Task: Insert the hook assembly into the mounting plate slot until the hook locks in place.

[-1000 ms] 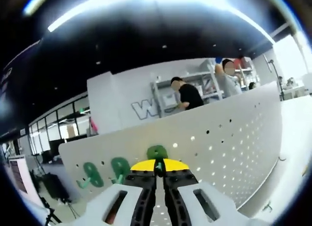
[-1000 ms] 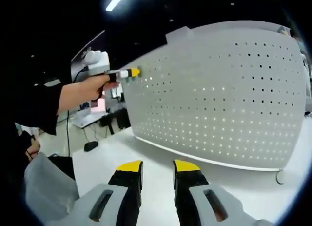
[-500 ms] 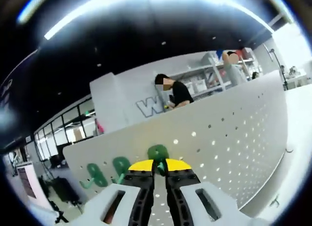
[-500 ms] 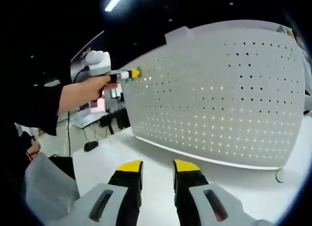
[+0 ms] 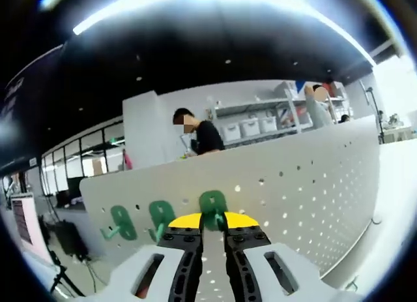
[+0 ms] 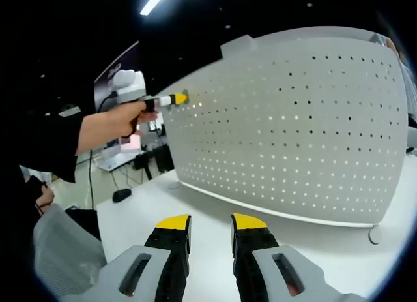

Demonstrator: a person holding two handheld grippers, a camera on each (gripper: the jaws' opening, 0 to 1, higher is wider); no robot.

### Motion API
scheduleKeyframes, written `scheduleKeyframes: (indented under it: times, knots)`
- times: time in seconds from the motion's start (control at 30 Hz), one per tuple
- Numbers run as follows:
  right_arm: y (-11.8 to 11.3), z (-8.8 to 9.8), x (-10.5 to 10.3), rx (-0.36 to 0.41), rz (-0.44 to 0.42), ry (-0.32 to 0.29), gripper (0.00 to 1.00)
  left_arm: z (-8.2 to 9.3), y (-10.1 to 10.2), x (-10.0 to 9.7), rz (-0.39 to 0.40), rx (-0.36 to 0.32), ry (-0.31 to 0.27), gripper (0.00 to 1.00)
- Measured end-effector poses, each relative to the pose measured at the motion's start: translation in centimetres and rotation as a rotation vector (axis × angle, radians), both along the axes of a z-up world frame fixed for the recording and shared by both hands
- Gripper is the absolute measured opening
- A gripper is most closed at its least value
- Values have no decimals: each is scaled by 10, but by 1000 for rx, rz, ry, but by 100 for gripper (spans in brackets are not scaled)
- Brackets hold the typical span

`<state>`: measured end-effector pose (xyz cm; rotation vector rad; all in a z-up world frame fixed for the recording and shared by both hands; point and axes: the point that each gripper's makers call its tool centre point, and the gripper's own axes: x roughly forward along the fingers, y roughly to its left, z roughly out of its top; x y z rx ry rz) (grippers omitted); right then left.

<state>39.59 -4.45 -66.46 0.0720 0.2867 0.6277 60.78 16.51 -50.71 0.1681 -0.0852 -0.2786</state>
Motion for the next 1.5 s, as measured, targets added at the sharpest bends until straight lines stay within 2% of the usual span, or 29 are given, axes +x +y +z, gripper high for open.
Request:
scheduleKeyframes:
  times: [0.17, 0.5, 0.7, 0.9, 1.1, 1.5]
  knots:
    - [-1, 0, 0, -1, -3, 0, 24, -5, 0, -7, -26, -13, 4, 14]
    - [0, 1, -1, -5, 1, -3, 24, -14, 0, -23, -66, -41, 8, 25]
    - [-1, 2, -1, -4, -1, -6, 24, -19, -6, -38, -108, -55, 16, 36]
    - [-5, 4, 0, -4, -12, -11, 24, -27, -12, -56, -147, -59, 23, 42]
    - [-8, 5, 1, -4, -21, -13, 24, -38, -9, -70, -173, -101, 42, 47]
    - [-9, 6, 4, -8, -22, -15, 24, -63, -3, -108, -196, -115, 68, 49]
